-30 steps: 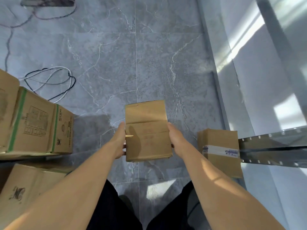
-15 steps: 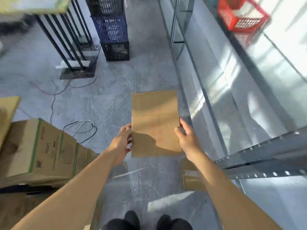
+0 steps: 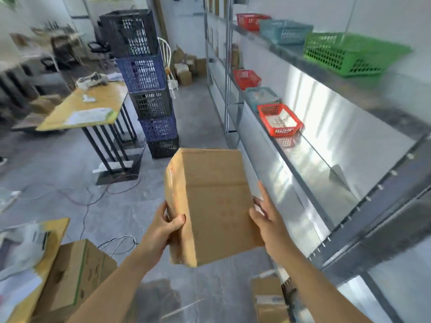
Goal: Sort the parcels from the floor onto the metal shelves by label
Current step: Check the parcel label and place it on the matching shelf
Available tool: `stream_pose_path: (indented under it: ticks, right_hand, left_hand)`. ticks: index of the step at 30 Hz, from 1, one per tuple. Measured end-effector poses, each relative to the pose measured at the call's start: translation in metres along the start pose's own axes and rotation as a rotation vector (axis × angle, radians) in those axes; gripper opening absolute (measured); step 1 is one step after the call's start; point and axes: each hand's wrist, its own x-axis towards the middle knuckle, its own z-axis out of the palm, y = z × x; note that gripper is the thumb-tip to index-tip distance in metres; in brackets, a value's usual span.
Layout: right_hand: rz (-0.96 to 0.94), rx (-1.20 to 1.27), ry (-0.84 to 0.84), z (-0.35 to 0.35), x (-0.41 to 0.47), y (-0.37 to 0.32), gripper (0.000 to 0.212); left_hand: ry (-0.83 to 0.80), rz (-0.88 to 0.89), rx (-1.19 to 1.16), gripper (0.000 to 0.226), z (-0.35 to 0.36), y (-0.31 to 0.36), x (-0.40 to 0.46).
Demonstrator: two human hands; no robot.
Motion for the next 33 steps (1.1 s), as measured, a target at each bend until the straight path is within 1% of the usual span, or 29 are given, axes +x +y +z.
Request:
stream_pose_path:
  ticks: [2, 3, 4, 5, 6, 7, 8, 10, 11, 13, 15, 16, 17, 18, 19, 20, 21, 22, 24, 25, 26, 27, 29, 31, 33]
  right_hand:
    - [-0.028, -0.044, -0.02, 0.001, -0.012, -0.022, 0.058]
    - [-0.052, -0.112, -0.053, 0.003, -0.019, -0.032, 0.05]
    - [-0.056, -0.166, -0.092, 0.008, -0.024, -0.037, 0.041]
    - [-0.063, -0.205, -0.136, 0.013, -0.031, -0.045, 0.041]
    - [-0.052, -0.212, -0.182, 0.019, -0.036, -0.049, 0.053]
    - [-0.045, -0.174, -0.226, 0.024, -0.042, -0.052, 0.063]
    - [-0.021, -0.097, -0.263, 0.029, -0.047, -0.053, 0.07]
    - [0.036, 0.071, -0.297, 0.033, -0.055, -0.057, 0.08]
    - [0.047, 0.112, -0.307, 0.034, -0.059, -0.06, 0.08]
    - [0.056, 0.189, -0.288, 0.037, -0.064, -0.062, 0.07]
    - [0.064, 0.324, -0.236, 0.04, -0.07, -0.06, 0.063]
    - [0.056, 0.395, -0.203, 0.041, -0.073, -0.055, 0.066]
    - [0.055, 0.465, -0.158, 0.041, -0.079, -0.049, 0.075]
    - [0.06, 0.515, -0.13, 0.043, -0.085, -0.042, 0.088]
    - [0.063, 0.553, -0.128, 0.045, -0.093, -0.038, 0.099]
    - [0.051, 0.57, -0.14, 0.047, -0.098, -0.031, 0.102]
    - [0.037, 0.57, -0.141, 0.05, -0.102, -0.028, 0.098]
    - [0.025, 0.561, -0.13, 0.053, -0.103, -0.025, 0.092]
    - [0.01, 0.499, -0.092, 0.058, -0.101, -0.03, 0.079]
    - [-0.034, 0.404, -0.065, 0.058, -0.098, -0.032, 0.071]
    - [-0.094, 0.259, -0.039, 0.056, -0.093, -0.034, 0.064]
    - [-0.136, 0.094, -0.03, 0.055, -0.09, -0.041, 0.059]
    - [-0.164, -0.117, -0.035, 0.053, -0.083, -0.053, 0.05]
    - [-0.199, -0.173, -0.044, 0.05, -0.078, -0.061, 0.053]
    - [-0.207, -0.054, -0.075, 0.049, -0.075, -0.069, 0.068]
  left_hand:
    - [-0.054, 0.049, 0.06, 0.102, -0.008, 0.02, -0.011]
    - [-0.077, 0.069, 0.033, 0.108, -0.011, 0.027, -0.017]
    - [-0.102, 0.079, -0.012, 0.105, -0.012, 0.034, -0.023]
    - [-0.124, 0.076, -0.059, 0.092, -0.011, 0.04, -0.03]
    - [-0.15, 0.065, -0.094, 0.073, -0.01, 0.044, -0.036]
    - [-0.171, 0.043, -0.096, 0.057, -0.008, 0.048, -0.043]
    - [-0.183, 0.019, -0.078, 0.048, -0.008, 0.049, -0.049]
    - [-0.204, 0.003, -0.01, 0.043, -0.016, 0.047, -0.056]
    - [-0.228, 0.011, 0.016, 0.044, -0.021, 0.048, -0.058]
    - [-0.29, 0.019, 0.053, 0.049, -0.028, 0.053, -0.064]
    - [-0.321, 0.096, 0.148, 0.047, -0.031, 0.055, -0.068]
    - [-0.304, 0.15, 0.181, 0.049, -0.032, 0.053, -0.069]
    - [-0.269, 0.203, 0.196, 0.056, -0.035, 0.051, -0.07]
    - [-0.234, 0.229, 0.206, 0.076, -0.04, 0.048, -0.07]
    - [-0.216, 0.218, 0.223, 0.106, -0.047, 0.044, -0.069]
    - [-0.216, 0.174, 0.221, 0.13, -0.054, 0.04, -0.07]
    - [-0.225, 0.126, 0.197, 0.138, -0.06, 0.037, -0.072]
    - [-0.259, 0.082, 0.157, 0.133, -0.065, 0.034, -0.075]
    - [-0.325, -0.038, 0.04, 0.112, -0.073, 0.03, -0.083]
    - [-0.356, -0.094, -0.027, 0.1, -0.077, 0.029, -0.087]
    - [-0.401, -0.123, -0.093, 0.087, -0.079, 0.03, -0.089]
    - [-0.412, -0.134, -0.136, 0.077, -0.081, 0.031, -0.089]
    - [-0.395, -0.087, -0.164, 0.071, -0.078, 0.037, -0.088]
    - [-0.381, 0.003, -0.092, 0.068, -0.072, 0.041, -0.088]
    - [-0.37, 0.039, -0.056, 0.073, -0.068, 0.046, -0.087]
